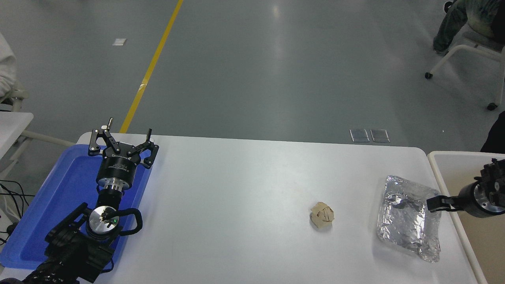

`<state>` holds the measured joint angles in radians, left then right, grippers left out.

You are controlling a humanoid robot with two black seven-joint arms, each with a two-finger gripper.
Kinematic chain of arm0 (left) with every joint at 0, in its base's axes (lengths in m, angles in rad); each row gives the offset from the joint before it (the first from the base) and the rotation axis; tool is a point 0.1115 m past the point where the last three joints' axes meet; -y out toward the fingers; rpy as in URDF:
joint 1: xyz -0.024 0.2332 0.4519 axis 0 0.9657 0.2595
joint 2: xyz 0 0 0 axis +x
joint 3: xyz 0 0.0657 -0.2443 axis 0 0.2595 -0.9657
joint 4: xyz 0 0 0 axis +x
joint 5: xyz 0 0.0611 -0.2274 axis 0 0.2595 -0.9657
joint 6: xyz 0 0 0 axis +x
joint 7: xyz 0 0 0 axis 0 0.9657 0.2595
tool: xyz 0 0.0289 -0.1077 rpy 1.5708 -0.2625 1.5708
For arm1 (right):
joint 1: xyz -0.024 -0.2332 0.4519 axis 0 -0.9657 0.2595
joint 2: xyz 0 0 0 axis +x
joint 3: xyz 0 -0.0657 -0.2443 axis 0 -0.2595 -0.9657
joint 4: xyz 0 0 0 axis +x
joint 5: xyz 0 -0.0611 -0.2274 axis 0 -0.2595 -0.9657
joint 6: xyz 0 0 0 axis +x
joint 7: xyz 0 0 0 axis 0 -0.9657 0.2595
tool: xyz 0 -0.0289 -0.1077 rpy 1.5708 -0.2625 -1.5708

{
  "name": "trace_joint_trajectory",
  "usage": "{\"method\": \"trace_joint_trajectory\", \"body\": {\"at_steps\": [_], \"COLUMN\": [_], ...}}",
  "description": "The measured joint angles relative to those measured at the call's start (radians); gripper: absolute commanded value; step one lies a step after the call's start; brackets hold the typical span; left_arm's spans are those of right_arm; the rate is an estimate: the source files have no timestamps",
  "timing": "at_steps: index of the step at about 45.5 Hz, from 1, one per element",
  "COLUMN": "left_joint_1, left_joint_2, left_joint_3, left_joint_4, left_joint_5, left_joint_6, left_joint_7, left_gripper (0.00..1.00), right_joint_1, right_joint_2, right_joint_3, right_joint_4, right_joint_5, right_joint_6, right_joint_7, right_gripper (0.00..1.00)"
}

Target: Pick up foil plate and place in dustbin

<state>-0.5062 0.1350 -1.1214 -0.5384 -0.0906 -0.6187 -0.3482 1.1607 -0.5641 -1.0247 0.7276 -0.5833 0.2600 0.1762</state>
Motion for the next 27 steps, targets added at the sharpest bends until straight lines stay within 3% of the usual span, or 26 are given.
{"method": "trace_joint_trajectory", "body": {"at_steps": [22, 27], "left_joint_1": [0.000, 0.000], "left_joint_2": [0.000, 0.000], "left_joint_3": [0.000, 0.000], "left_joint_4": [0.000, 0.000], "left_joint_5": [0.000, 0.000], "left_joint_6": [0.001, 0.001], "left_joint_7": [0.000, 0.000], "left_gripper": [1.00, 1.00], "right_joint_1": [-0.069, -0.080], "right_joint_2": [0.004, 0.004], "right_joint_3": [0.086, 0.101], "right_joint_4": [-0.023, -0.024], "right_joint_5": [0.001, 0.001], "right_joint_6": [-0.013, -0.014], "right_joint_7": [-0.021, -0.024], "right_gripper": [0.86, 0.75]}}
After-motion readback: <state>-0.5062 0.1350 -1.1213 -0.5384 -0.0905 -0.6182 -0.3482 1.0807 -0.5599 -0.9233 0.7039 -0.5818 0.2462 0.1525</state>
